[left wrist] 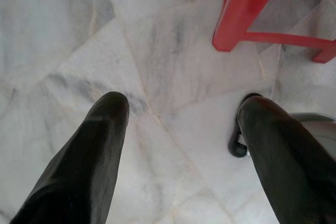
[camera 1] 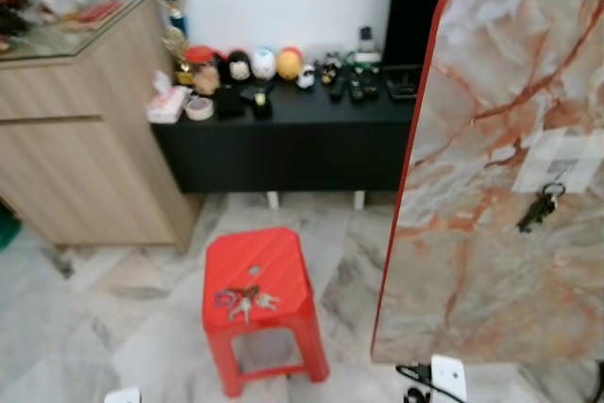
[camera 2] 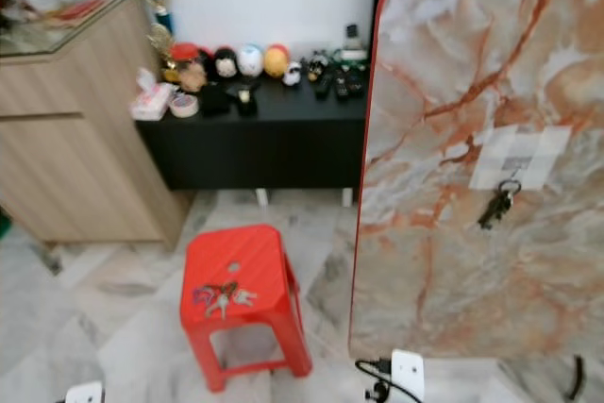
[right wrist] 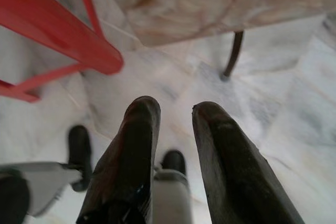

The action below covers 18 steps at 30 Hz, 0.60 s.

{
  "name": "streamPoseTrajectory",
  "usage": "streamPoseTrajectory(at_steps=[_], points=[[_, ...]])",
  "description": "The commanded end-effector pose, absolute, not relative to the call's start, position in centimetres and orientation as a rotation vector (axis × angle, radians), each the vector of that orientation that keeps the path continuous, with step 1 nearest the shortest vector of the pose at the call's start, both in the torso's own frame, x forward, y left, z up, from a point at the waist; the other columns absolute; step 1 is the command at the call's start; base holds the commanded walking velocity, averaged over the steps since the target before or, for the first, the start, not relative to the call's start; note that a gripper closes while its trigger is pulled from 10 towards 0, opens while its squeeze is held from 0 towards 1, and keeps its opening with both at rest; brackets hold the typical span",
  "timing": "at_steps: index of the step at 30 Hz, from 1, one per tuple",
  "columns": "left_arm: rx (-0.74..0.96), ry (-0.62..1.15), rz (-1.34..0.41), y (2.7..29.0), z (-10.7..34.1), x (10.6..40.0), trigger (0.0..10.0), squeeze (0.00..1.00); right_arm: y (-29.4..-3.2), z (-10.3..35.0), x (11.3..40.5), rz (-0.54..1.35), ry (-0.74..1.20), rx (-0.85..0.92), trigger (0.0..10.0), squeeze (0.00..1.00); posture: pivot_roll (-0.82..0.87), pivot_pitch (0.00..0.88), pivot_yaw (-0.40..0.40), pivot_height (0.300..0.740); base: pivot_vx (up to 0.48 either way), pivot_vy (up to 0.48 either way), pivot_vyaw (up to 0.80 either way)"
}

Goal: Hang keys on a hook

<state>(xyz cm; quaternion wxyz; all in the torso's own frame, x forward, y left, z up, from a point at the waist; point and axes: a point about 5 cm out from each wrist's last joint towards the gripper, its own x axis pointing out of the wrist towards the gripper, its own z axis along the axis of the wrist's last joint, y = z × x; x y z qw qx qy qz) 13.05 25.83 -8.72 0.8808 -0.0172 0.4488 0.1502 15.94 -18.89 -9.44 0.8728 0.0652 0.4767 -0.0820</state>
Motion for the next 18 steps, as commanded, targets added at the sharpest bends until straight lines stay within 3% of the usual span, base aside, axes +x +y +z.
streamPoseTrajectory(at_steps=[1,18], points=[[-0.024,0.957,0.314,26.12,-8.82,12.62,10.0,0.0,-18.46,-9.52,15.91,-0.168,1.006,0.152,10.0,0.0,0.06,0.0,0.029,0.74,0.0,0.0,0.0],[-0.028,0.958,0.342,26.6,-8.65,12.76,10.0,0.0,-18.72,-9.29,16.42,-0.15,0.998,0.167,10.0,0.0,0.08,0.0,0.023,0.74,0.0,0.03,0.0]])
